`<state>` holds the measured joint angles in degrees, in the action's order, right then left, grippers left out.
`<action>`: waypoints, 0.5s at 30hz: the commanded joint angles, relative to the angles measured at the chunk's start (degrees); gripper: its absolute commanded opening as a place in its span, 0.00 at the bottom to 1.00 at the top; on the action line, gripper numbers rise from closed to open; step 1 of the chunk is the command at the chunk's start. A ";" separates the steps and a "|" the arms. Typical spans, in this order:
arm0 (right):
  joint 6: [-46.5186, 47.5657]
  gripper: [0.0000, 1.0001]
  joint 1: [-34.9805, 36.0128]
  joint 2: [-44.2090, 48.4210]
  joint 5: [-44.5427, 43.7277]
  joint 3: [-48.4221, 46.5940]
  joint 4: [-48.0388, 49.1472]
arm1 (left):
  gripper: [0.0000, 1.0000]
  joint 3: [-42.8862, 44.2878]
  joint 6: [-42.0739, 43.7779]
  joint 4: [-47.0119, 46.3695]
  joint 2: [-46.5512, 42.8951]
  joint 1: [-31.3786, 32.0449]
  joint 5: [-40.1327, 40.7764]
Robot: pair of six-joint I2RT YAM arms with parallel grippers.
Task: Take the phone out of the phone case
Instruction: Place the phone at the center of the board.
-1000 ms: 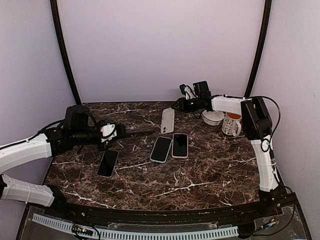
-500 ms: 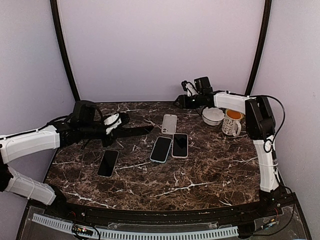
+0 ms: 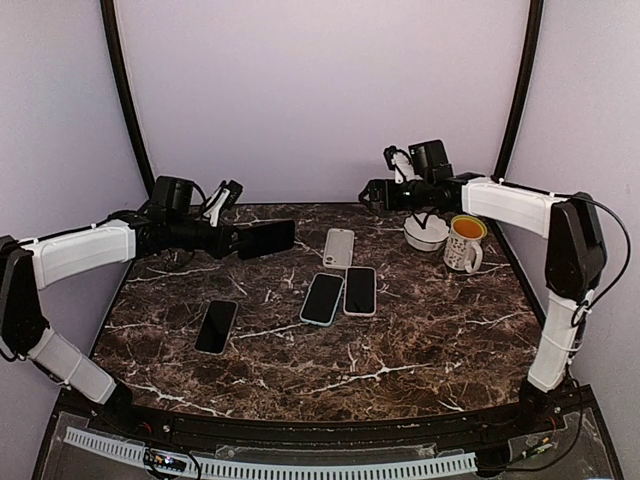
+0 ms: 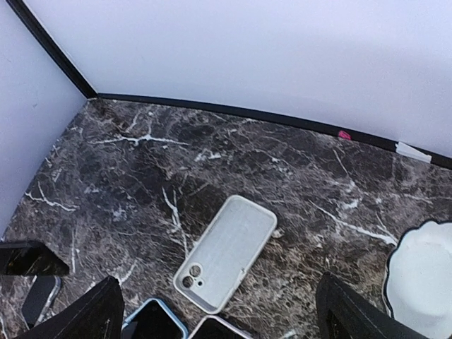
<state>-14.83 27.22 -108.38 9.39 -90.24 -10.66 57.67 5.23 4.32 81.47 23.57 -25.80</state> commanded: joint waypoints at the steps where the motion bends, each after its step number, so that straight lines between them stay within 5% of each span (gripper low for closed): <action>1: -2.49 0.98 0.36 3.34 -5.85 4.06 -1.20 | 0.00 3.02 -17.86 -0.72 2.62 -1.53 -3.17; 15: -5.59 0.99 1.75 10.43 -14.14 12.99 -7.35 | 0.00 1.64 -43.70 -8.15 12.39 -5.83 -9.33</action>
<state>-19.20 28.18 -100.68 -2.81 -79.81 -17.32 58.85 -28.67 2.31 92.66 19.29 -30.65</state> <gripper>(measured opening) 0.986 0.089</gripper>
